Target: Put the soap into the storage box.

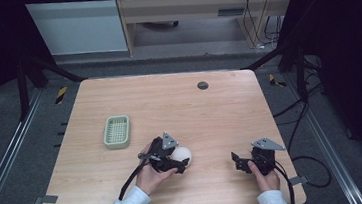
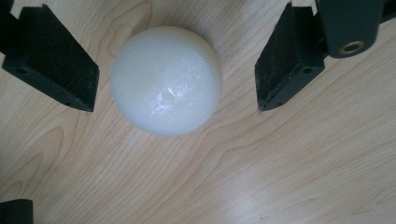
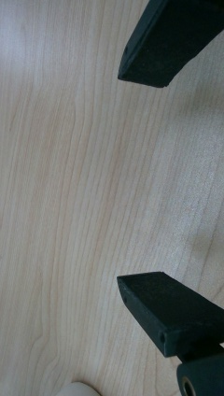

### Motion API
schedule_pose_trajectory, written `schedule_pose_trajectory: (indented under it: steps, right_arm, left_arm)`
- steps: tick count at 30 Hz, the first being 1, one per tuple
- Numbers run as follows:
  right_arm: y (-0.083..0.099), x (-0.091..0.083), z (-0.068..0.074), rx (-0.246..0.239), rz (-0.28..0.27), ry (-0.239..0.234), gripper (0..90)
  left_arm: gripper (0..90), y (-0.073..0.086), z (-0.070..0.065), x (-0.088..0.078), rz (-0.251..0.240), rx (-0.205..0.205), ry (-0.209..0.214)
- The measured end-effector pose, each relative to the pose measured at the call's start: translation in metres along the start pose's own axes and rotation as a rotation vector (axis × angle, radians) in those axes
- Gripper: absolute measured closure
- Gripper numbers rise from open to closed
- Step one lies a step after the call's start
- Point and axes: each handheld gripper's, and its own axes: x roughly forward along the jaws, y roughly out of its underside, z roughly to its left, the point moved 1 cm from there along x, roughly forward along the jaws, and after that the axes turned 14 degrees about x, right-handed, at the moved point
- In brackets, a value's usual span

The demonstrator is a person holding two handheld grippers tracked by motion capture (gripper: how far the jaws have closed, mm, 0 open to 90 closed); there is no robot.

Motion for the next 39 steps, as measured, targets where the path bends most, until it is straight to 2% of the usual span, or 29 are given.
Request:
schedule_pose_trajectory:
  steps: [5,8,11,29,39]
  right_arm:
    - [0.000,0.000,0.000,0.000,0.000,-0.001,3.8]
    - [0.000,0.000,0.000,0.000,0.001,0.000,3.9]
    - [0.000,0.000,0.000,0.001,0.002,-0.001,3.8]
    - [0.000,0.001,0.000,-0.002,0.007,0.003,3.9]
    - [0.000,0.002,-0.001,-0.009,0.007,0.003,3.9]
  left_arm:
    - [13.0,0.001,-0.001,0.004,0.023,0.020,-0.008]
    - [13.1,0.001,-0.002,0.006,0.014,0.014,-0.008]
    - [13.0,0.001,-0.001,0.007,0.028,0.027,-0.007]
    - [13.0,0.000,-0.005,0.020,0.062,0.038,0.006]
    - [15.8,0.000,-0.006,0.027,0.074,0.027,0.010]
